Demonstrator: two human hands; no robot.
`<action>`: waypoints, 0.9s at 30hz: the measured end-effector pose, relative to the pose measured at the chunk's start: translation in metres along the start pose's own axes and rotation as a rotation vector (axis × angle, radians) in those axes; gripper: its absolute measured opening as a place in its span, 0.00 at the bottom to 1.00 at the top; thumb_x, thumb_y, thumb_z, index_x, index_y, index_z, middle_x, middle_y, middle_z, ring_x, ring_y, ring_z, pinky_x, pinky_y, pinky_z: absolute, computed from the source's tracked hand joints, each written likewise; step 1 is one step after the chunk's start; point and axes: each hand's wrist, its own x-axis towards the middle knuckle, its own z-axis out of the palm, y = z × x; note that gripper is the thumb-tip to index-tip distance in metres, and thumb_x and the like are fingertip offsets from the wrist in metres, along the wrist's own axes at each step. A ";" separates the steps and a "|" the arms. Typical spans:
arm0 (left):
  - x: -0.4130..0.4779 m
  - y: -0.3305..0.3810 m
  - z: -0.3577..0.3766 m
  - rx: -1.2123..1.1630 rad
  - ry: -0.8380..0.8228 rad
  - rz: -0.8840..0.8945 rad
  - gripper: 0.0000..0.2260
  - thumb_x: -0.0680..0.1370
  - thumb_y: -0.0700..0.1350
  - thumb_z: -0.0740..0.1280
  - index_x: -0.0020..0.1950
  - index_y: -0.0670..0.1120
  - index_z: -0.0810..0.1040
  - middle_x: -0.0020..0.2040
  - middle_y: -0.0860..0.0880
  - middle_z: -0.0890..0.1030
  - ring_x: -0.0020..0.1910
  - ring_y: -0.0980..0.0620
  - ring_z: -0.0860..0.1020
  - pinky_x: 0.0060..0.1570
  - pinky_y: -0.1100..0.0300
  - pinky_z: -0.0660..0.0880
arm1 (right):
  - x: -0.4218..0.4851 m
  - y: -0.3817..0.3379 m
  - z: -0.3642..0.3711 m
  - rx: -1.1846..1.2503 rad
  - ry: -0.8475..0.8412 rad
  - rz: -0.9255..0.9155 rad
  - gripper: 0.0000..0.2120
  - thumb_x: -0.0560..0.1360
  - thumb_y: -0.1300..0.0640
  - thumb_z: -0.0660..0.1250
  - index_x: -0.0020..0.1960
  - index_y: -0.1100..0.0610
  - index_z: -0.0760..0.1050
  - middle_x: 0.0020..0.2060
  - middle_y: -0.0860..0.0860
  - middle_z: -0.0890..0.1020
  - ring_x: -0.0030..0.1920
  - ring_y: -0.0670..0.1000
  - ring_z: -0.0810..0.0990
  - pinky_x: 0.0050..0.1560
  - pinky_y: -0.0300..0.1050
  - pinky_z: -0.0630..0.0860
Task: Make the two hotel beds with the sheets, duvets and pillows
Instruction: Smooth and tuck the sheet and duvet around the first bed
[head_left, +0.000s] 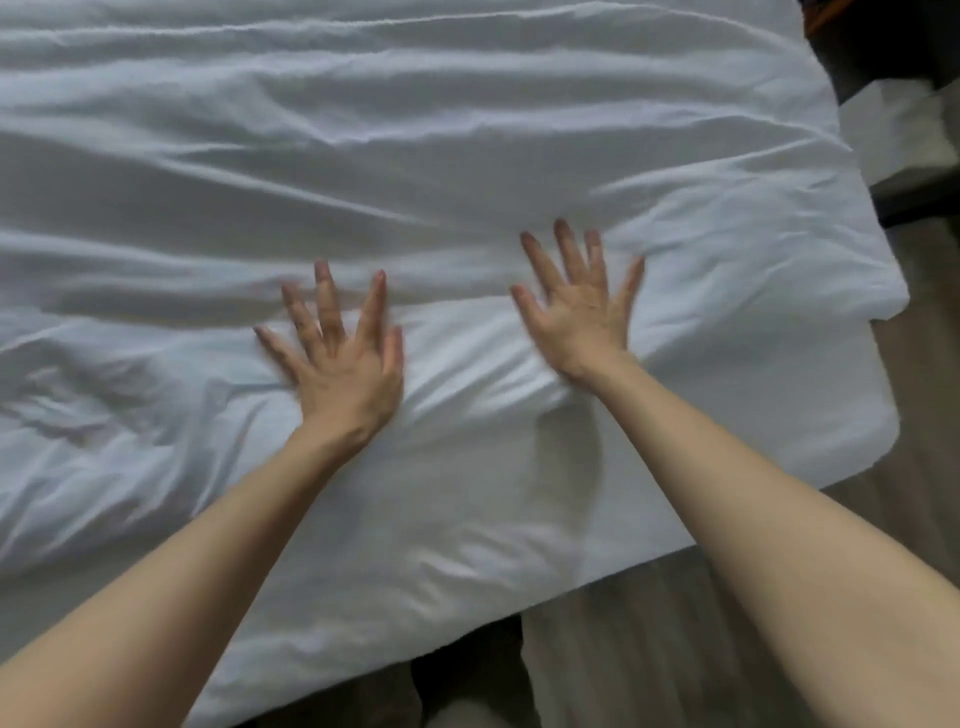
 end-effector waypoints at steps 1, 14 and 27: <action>0.001 0.025 0.011 0.004 0.000 0.026 0.25 0.82 0.58 0.48 0.77 0.64 0.40 0.78 0.49 0.33 0.75 0.41 0.31 0.67 0.31 0.33 | 0.000 0.039 -0.001 0.006 -0.006 0.086 0.27 0.80 0.35 0.46 0.77 0.34 0.44 0.79 0.42 0.44 0.78 0.51 0.40 0.68 0.71 0.33; -0.024 0.127 0.017 0.062 -0.039 0.328 0.23 0.83 0.54 0.50 0.78 0.61 0.48 0.79 0.53 0.40 0.77 0.47 0.36 0.69 0.36 0.32 | -0.035 0.127 -0.034 0.332 0.013 0.286 0.27 0.82 0.48 0.53 0.79 0.42 0.49 0.79 0.51 0.45 0.78 0.55 0.39 0.73 0.64 0.37; -0.095 -0.010 -0.043 0.030 -0.558 0.255 0.25 0.84 0.54 0.51 0.79 0.55 0.45 0.80 0.52 0.45 0.78 0.50 0.47 0.75 0.47 0.43 | -0.107 -0.009 -0.054 0.107 -0.546 0.065 0.27 0.83 0.46 0.49 0.79 0.45 0.45 0.79 0.53 0.45 0.78 0.58 0.44 0.74 0.63 0.45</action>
